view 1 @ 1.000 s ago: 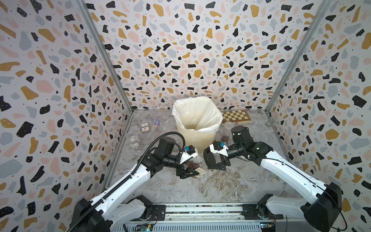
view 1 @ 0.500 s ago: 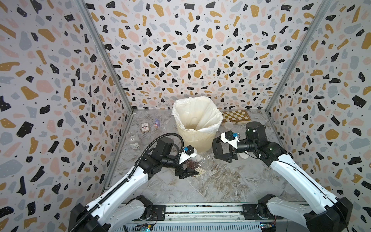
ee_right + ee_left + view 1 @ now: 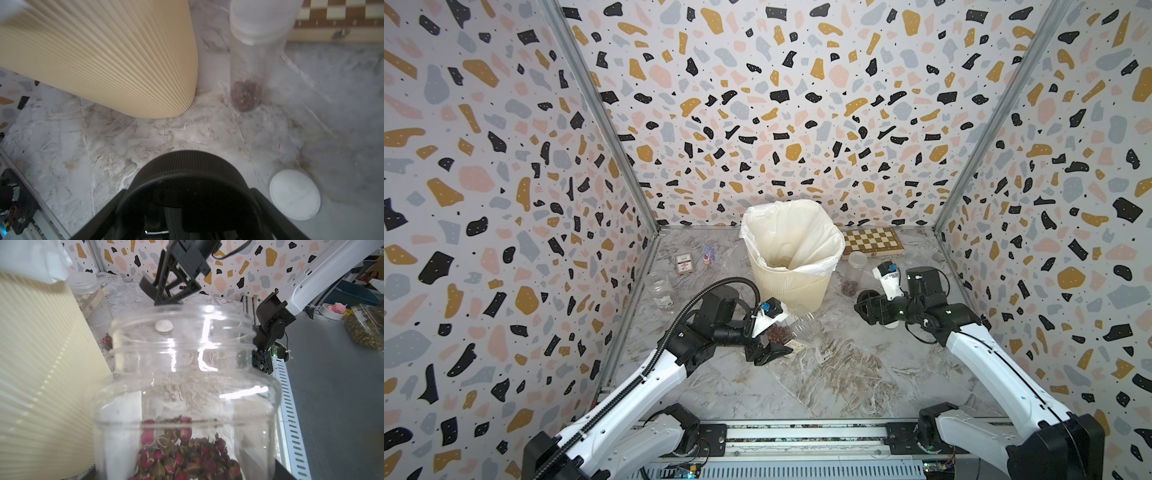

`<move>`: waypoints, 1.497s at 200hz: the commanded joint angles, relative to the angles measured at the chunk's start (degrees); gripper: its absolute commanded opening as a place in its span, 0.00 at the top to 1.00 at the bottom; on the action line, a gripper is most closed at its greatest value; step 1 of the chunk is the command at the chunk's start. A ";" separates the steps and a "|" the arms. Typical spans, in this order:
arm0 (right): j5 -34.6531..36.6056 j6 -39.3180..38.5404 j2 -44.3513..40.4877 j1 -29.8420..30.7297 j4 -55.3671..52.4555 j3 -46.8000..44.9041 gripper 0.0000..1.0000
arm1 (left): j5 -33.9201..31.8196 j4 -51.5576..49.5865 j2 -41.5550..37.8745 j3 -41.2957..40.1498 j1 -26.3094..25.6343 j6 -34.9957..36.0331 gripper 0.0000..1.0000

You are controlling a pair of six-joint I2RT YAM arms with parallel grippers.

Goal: Empty the moldy dried flower tea in the jars
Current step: Place the lid at the center of the board.

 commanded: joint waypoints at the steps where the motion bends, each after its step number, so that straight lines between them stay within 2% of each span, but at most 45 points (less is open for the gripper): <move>1: 7.02 7.71 2.84 -0.06 -0.04 -2.36 0.16 | -0.85 4.36 -1.87 -1.30 0.32 -2.08 0.42; 30: 9.49 10.94 7.61 0.12 3.45 -5.49 0.16 | -1.41 5.93 -2.34 -2.61 0.32 -3.58 0.42; 67: 16.06 11.10 12.75 2.67 3.78 -6.78 0.15 | -2.10 6.70 -3.20 -3.03 0.32 -4.08 0.42; 102: 19.42 11.12 14.90 4.68 4.93 -9.15 0.11 | -2.54 8.01 -4.21 -3.98 0.37 -4.71 0.43; 115: 18.76 10.91 15.06 4.62 5.14 -9.47 0.09 | -2.37 8.18 -4.55 -4.45 0.33 -5.01 0.43; 126: 17.22 10.83 15.26 4.34 5.43 -9.39 0.00 | -2.17 8.75 -4.72 -4.77 0.33 -5.34 0.43; 174: 13.90 9.97 13.29 4.42 4.29 -7.48 0.01 | -2.08 8.54 -5.07 -4.70 0.32 -5.57 0.43; 209: 13.72 8.05 5.66 3.86 -0.51 -3.50 0.01 | -1.61 8.75 -5.24 -3.93 0.32 -6.54 0.43; 254: -3.08 1.89 -5.20 -0.97 -1.11 2.87 0.01 | 1.15 13.28 -3.30 -1.18 0.11 -13.53 0.43; 271: -14.78 0.10 -8.38 -1.20 1.82 4.54 0.01 | 0.31 12.37 -2.91 1.17 -0.95 -14.86 0.43; 299: -33.30 1.52 -11.31 -1.23 8.24 5.11 0.01 | -1.83 11.80 -1.75 4.70 -3.45 -18.09 0.43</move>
